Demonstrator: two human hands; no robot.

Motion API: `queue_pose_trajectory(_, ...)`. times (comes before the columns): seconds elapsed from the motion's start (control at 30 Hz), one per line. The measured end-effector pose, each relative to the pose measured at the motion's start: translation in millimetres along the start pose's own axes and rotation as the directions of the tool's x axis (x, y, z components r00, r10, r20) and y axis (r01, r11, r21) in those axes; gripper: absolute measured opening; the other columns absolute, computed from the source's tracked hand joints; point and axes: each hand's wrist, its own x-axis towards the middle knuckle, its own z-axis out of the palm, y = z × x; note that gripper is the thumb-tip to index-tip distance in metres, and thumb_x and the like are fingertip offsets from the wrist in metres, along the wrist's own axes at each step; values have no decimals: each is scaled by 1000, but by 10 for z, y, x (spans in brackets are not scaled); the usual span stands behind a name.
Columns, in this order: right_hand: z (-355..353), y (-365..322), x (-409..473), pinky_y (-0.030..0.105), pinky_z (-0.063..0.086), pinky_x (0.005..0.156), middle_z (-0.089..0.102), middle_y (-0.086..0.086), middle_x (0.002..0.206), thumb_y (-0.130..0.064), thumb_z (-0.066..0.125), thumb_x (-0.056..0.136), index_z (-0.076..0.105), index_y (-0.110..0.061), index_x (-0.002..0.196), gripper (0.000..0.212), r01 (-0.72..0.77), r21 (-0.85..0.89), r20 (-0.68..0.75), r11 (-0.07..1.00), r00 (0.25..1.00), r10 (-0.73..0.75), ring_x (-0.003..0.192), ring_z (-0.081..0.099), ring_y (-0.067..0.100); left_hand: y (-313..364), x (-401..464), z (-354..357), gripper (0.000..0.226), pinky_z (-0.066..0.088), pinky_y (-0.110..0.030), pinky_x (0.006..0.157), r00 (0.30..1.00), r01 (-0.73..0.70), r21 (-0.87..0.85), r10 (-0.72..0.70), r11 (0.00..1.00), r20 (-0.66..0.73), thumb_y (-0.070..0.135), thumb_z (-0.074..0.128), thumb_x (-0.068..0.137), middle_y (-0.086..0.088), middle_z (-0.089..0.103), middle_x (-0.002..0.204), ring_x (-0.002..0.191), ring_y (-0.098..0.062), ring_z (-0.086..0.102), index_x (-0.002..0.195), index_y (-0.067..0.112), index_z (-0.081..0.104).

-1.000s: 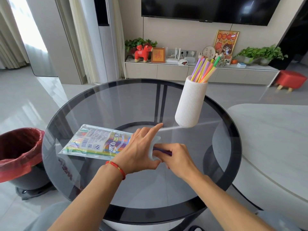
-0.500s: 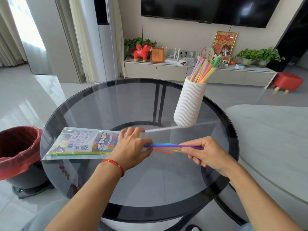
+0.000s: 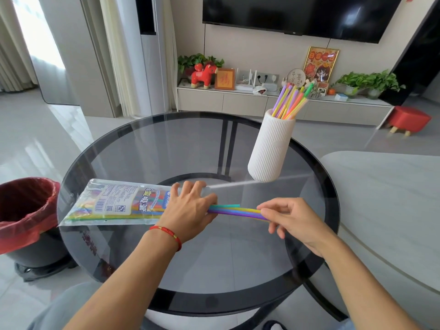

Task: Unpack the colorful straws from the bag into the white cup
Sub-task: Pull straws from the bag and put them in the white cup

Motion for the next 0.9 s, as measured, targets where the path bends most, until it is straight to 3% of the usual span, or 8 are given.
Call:
queue_pose_trajectory(0.17, 99, 76, 51, 31, 54, 61, 78, 5, 72, -27, 77, 97, 84, -23, 99, 9, -18, -122, -26, 992, 1000, 15, 56, 63, 14, 63, 47, 72, 42, 27, -59, 112, 997, -9, 79, 3, 997, 80, 50, 52, 95, -8, 35, 148, 130, -33, 36, 135, 40, 48)
queue_pose_trajectory(0.33, 182, 115, 91, 30, 54, 59, 78, 5, 73, -29, 76, 96, 84, -27, 93, 9, -26, -91, -90, 995, 996, 18, 57, 63, 13, 115, 80, 119, 27, 31, -58, 108, 997, 35, 131, -44, 991, 66, 40, 52, 97, -11, 39, 144, 122, -36, 41, 121, 27, 51)
queue_pose_trajectory(0.43, 203, 86, 99, 38, 60, 68, 80, 7, 77, -36, 69, 98, 82, -23, 91, 20, -73, -73, -194, 995, 979, 57, 65, 72, 23, 142, 70, 133, 19, 33, -57, 104, 998, 37, 140, -44, 989, 47, 28, 50, 96, -12, 44, 138, 115, -36, 44, 115, 24, 50)
queue_pose_trajectory(0.57, 168, 30, -4, 44, 64, 77, 77, 10, 98, -38, 56, 104, 73, -17, 98, 27, -53, 231, -563, 972, 807, 178, 86, 76, 26, 157, 66, 116, 19, 36, -53, 99, 996, 93, 118, -91, 989, -27, 21, 49, 92, -10, 49, 130, 107, -35, 47, 111, 22, 52)
queue_pose_trajectory(0.63, 219, -7, -182, 40, 57, 66, 72, 9, 93, -45, 55, 89, 67, -21, 94, 27, 18, 230, -702, 973, 695, 153, 75, 71, 19, 150, 71, 101, 20, 37, -52, 97, 991, 120, 101, -114, 988, -67, 20, 51, 91, -9, 51, 127, 104, -35, 48, 111, 22, 52)
queue_pose_trajectory(0.7, 439, -13, -334, 34, 47, 49, 66, 12, 82, -50, 56, 71, 65, -15, 92, 41, 38, 301, -636, 953, 753, 170, 53, 61, 16, 149, 77, 74, 22, 38, -54, 97, 985, 146, 86, -138, 985, -102, 18, 54, 89, -11, 52, 126, 104, -36, 49, 110, 21, 54)
queue_pose_trajectory(0.8, 912, -62, -321, 29, 39, 40, 66, 11, 93, -51, 70, 89, 71, -12, 102, 42, -123, 411, -227, 903, 946, 232, 57, 61, 16, 203, 83, 17, 21, 37, -55, 98, 980, 157, 75, -146, 985, -134, 19, 55, 88, -12, 52, 129, 105, -37, 49, 109, 20, 54)
queue_pose_trajectory(0.9, 1169, -206, -82, 24, 32, 41, 58, 1, 79, -53, 74, 92, 73, -20, 91, 33, -155, 502, -107, 851, 965, 239, 55, 51, 11, 302, 14, 26, 25, 37, -56, 100, 986, 110, 62, -101, 992, -135, 21, 54, 88, -14, 51, 135, 110, -38, 49, 113, 19, 53)
